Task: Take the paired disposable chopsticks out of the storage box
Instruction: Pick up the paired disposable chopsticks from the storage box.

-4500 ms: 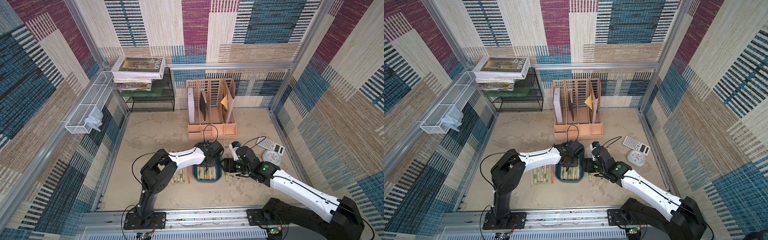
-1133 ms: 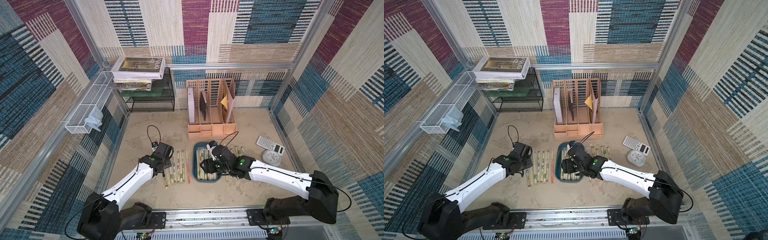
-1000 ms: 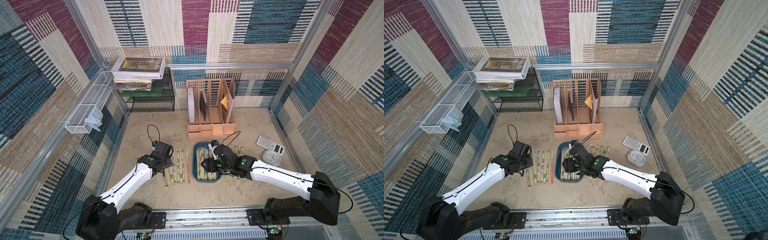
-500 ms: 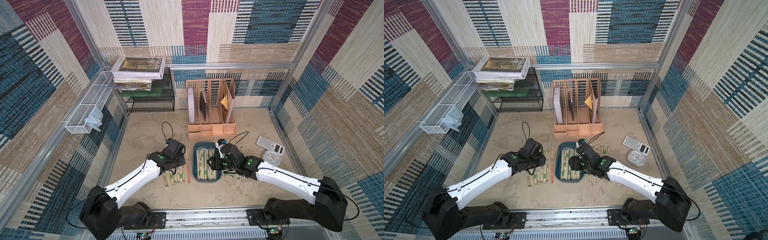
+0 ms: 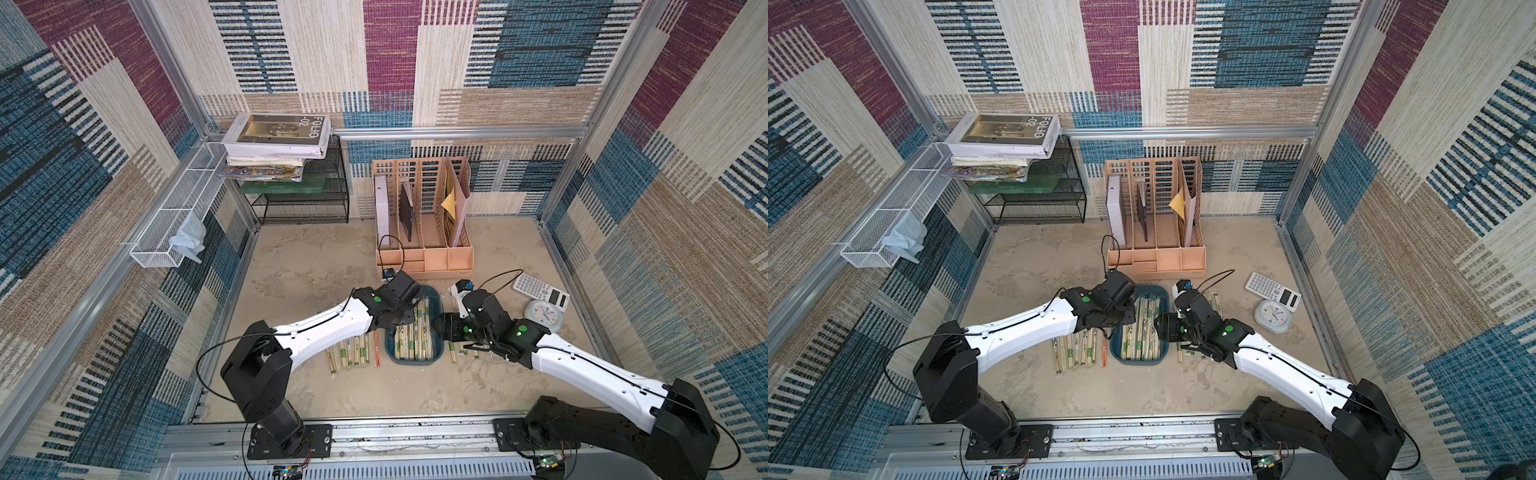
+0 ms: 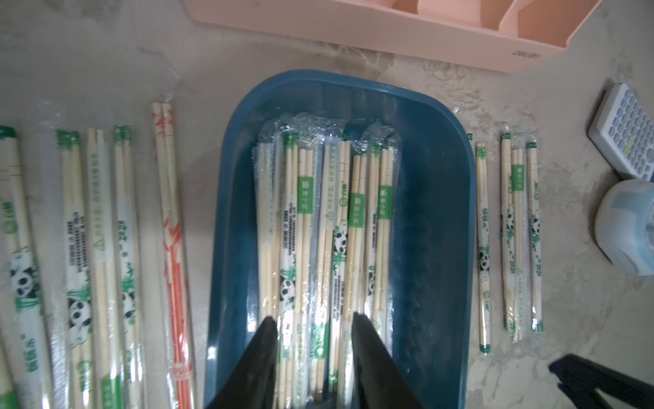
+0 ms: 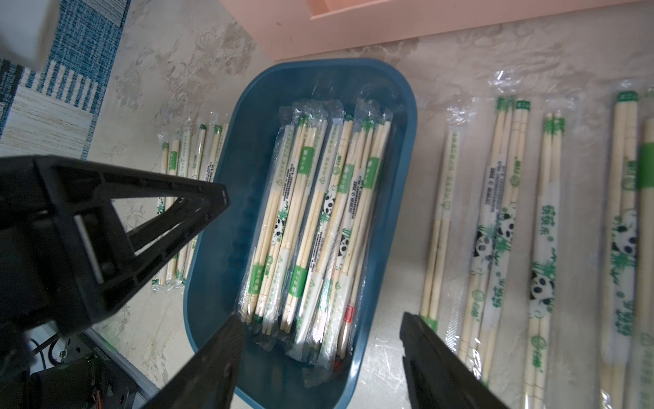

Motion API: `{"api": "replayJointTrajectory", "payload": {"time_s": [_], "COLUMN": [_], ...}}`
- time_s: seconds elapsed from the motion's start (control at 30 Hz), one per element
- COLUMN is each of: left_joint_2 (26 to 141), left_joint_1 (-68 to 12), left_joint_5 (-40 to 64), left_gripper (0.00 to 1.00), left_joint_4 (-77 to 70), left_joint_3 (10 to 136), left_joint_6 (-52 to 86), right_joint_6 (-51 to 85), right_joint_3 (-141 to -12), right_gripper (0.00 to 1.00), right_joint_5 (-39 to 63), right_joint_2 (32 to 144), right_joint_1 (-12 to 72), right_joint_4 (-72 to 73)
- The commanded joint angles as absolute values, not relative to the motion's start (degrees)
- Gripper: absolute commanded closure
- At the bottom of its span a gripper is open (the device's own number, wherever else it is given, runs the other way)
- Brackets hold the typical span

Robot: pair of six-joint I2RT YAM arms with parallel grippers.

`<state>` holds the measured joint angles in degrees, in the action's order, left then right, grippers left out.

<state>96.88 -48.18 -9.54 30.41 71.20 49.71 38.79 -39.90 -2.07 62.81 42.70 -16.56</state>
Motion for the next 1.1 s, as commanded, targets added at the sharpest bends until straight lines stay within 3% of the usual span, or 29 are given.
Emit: {"api": "replayJointTrajectory", "payload": {"time_s": [0.0,0.33,1.07], "left_joint_2": [100.4,108.2,111.9], "left_joint_1": [-48.8,-49.1,-48.7], "left_joint_5": [-10.3,-12.7,-15.1], "left_gripper": [0.66,0.70,0.76], "left_joint_4": [31.5,33.4,34.0], "left_joint_3": [73.7,77.2,75.5], "left_joint_6": [49.4,48.7,47.9], "right_joint_6": [38.3,38.1,37.9], "right_joint_3": [-39.1,-38.0,-38.2], "right_gripper": [0.26,0.26,0.26], "right_joint_5": [-1.2,-0.7,0.2], "right_joint_2": [62.0,60.2,60.8], "right_joint_1": [42.2,41.2,41.1], "right_joint_4": [-17.0,-17.5,-17.0]}}
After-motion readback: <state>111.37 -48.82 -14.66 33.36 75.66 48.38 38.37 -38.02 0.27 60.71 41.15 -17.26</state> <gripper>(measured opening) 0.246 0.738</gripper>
